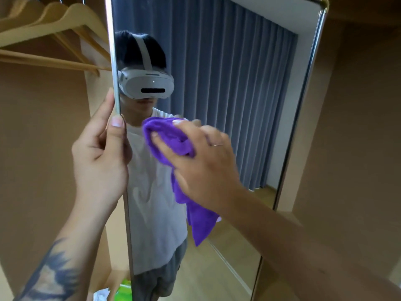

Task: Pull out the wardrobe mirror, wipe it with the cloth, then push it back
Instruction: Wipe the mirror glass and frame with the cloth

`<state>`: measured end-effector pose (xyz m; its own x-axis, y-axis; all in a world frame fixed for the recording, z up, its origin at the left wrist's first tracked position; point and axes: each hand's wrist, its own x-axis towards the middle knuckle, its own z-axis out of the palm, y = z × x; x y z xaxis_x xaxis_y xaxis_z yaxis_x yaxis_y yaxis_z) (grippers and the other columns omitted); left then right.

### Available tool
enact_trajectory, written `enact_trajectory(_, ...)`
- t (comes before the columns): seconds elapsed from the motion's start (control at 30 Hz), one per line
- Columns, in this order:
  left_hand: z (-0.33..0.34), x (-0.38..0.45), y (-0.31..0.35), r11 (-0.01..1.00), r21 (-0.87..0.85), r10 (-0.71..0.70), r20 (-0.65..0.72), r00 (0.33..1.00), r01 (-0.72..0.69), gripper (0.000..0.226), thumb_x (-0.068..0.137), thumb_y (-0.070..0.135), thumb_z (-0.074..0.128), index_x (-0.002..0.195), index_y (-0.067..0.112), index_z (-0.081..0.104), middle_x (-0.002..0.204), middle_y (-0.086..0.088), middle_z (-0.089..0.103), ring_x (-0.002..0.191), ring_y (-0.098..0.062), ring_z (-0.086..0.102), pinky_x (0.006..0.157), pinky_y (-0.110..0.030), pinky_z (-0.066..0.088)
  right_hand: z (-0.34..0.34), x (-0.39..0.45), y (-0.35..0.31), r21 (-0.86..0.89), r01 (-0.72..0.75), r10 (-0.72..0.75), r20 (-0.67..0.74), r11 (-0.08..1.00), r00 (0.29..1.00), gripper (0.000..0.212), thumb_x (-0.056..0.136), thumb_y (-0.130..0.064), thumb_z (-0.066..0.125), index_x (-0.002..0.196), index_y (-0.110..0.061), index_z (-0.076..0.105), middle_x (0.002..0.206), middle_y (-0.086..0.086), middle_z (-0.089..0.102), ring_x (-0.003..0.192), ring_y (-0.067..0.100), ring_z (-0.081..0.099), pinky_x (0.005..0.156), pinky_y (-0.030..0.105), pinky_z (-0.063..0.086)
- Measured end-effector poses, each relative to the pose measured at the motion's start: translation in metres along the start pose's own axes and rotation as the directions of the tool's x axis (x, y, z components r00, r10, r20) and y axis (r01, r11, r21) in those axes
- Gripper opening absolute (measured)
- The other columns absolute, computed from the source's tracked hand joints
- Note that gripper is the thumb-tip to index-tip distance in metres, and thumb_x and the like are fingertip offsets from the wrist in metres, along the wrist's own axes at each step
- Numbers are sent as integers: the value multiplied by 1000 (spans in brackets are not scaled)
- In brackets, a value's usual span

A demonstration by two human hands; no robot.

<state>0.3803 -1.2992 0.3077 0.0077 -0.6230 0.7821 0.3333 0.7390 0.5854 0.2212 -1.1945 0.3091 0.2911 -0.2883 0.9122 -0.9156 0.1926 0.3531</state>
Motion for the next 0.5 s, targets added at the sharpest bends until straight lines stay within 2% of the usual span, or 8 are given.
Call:
enact_trajectory(0.07,1,-2,1,999,33,28,-17,999,-27,43,110,44,50,152,46,53,85,17,60,77,2,54,76,-18,51,-6,-14,31,-16,-91,91,-14,996,996,56,90,-21,56,146,-27,59,141,15,61,117,36,56,100,50,43)
enact_trajectory(0.17,5,-5,4,998,44,37,-23,999,-36,42,111,41,49,153,46,52,88,0,56,69,-9,48,67,-26,49,-14,-39,78,28,-393,394,-36,919,919,59,85,-14,61,143,-13,61,143,27,54,125,40,50,106,53,44)
enact_trajectory(0.2,6,-6,5,999,35,21,-21,1000,-20,42,111,41,48,152,48,52,90,-1,54,71,-15,46,69,-31,47,-15,-44,87,85,-533,538,-53,842,842,59,86,-12,59,145,-12,60,144,27,51,127,41,50,108,53,43)
enact_trajectory(0.27,5,-7,8,1000,24,-11,-12,1000,11,42,110,43,48,151,51,51,90,-3,51,75,-21,41,74,-37,43,-12,-46,87,221,-749,778,-91,625,622,60,90,-9,55,150,-16,53,145,25,46,128,39,50,114,41,33)
enact_trajectory(0.3,3,-7,9,999,40,-13,-1,1000,14,43,109,45,49,151,53,50,88,-4,50,75,-21,41,74,-37,43,-8,-43,81,267,-797,838,-109,543,534,61,92,-7,54,152,-17,51,146,24,45,128,38,50,113,31,26)
enact_trajectory(0.33,0,-8,11,998,59,-11,19,1000,10,44,108,47,49,151,55,49,88,-4,50,75,-21,41,75,-36,43,-5,-39,71,292,-814,864,-125,503,488,62,92,-7,53,153,-17,51,147,24,44,128,38,49,109,24,20)
enact_trajectory(0.4,-5,-9,15,997,70,-18,59,998,13,45,106,49,49,149,59,48,88,-3,49,76,-19,42,76,-36,44,-2,-27,50,300,-792,845,-142,533,515,60,91,-11,51,151,-15,52,148,25,43,130,39,49,105,20,17)
enact_trajectory(0.5,-9,-8,18,997,51,-58,97,994,53,47,106,43,49,150,59,47,90,-5,45,80,-20,40,83,-37,43,-1,-12,11,238,-664,700,-117,709,705,56,93,-20,46,149,-17,55,148,24,45,129,38,47,110,29,24)
